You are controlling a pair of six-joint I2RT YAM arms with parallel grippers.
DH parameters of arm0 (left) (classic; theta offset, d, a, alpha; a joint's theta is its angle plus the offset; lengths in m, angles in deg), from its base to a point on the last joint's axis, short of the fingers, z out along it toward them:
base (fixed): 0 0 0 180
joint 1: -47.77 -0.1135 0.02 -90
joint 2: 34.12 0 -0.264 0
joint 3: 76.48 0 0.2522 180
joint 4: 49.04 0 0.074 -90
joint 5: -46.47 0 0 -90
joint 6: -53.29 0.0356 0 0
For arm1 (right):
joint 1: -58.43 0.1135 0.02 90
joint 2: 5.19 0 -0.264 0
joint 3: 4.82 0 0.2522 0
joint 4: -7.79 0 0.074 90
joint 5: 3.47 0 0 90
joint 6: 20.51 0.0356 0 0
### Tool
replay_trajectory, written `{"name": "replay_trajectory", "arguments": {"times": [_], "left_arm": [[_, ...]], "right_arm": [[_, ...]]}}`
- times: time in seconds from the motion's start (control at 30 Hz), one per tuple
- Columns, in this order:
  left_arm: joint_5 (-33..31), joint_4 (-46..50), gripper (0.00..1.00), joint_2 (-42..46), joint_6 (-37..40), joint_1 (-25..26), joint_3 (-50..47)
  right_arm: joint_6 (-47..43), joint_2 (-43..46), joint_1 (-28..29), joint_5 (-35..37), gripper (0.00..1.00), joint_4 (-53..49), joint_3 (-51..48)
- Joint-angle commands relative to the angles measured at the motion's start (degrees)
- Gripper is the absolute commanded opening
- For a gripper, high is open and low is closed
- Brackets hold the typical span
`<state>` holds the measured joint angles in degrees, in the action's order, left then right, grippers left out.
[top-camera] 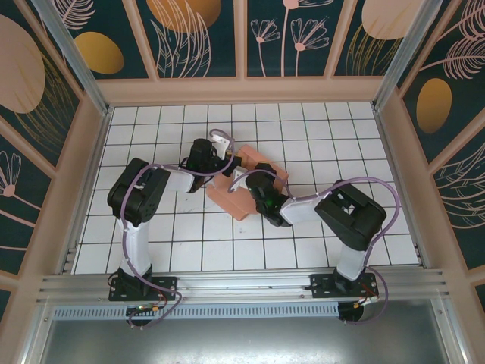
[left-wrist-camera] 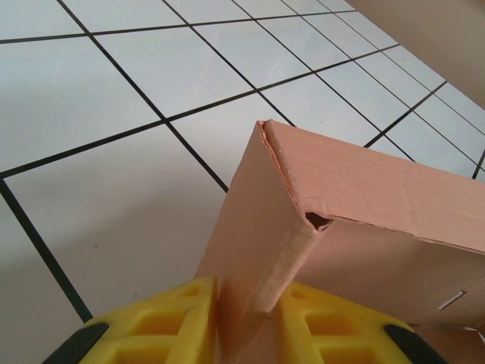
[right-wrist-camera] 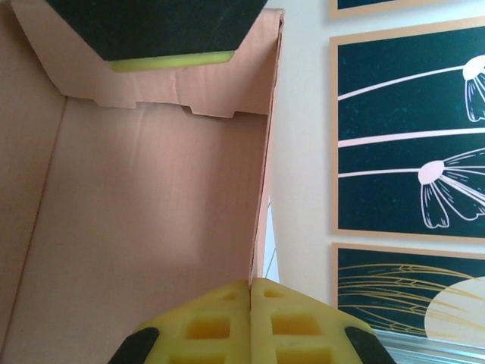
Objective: Fold the paper box
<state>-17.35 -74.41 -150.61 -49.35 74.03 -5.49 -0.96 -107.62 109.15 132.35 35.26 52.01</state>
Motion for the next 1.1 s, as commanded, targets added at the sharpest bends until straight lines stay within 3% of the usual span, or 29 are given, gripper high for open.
{"name": "replay_trajectory", "arguments": {"times": [0.0, 0.07, 0.2, 0.5, 0.57, 0.6, 0.77, 0.9, 1.0, 1.07], "left_arm": [[1.76, -4.59, 0.24, 2.0, 0.47, 0.81, -2.87], [1.7, -4.65, 0.23, 1.99, 0.58, 0.81, -2.83], [1.86, -4.82, 0.11, 2.19, 0.52, 0.98, -3.09], [0.55, -3.5, 0.1, 3.62, 2.36, 1.6, -3.87], [0.06, -3.01, 0.05, 4.42, 4.63, 1.95, -4.68], [-0.59, -2.88, 0.05, 4.89, 5.93, 2.29, -5.2], [-1.39, -2.09, 0.03, 5.57, 6.84, 2.39, -5.76], [-1.97, -1.62, 0.02, 5.27, 7.05, 2.41, -5.51], [-2.89, -1.03, 0.02, 5.2, 7.67, 2.39, -5.33], [-3.1, -0.77, 0.02, 5.14, 7.85, 2.39, -5.37]], "right_arm": [[-1.24, -1.48, 0.94, -1.14, 0.0, 1.57, 0.91], [-1.19, -1.41, 0.99, -1.12, 0.0, 1.64, 1.05], [-0.83, -1.08, 1.08, -1.19, 0.0, 1.18, 1.32], [1.05, -0.41, 2.27, -1.39, 0.0, -0.15, 1.48], [2.51, 0.19, 2.37, -1.39, 0.0, -1.39, 1.65], [3.69, 0.66, 2.45, -1.46, 0.03, -2.38, 1.91], [11.71, 4.62, 2.82, -3.94, 0.39, -8.0, 2.65], [23.24, 10.66, 2.63, -11.44, 0.72, -17.93, 3.87], [30.84, 15.35, 2.54, -16.9, 0.83, -24.69, 4.98], [35.72, 18.01, 2.45, -20.53, 0.85, -28.27, 5.35]]}}
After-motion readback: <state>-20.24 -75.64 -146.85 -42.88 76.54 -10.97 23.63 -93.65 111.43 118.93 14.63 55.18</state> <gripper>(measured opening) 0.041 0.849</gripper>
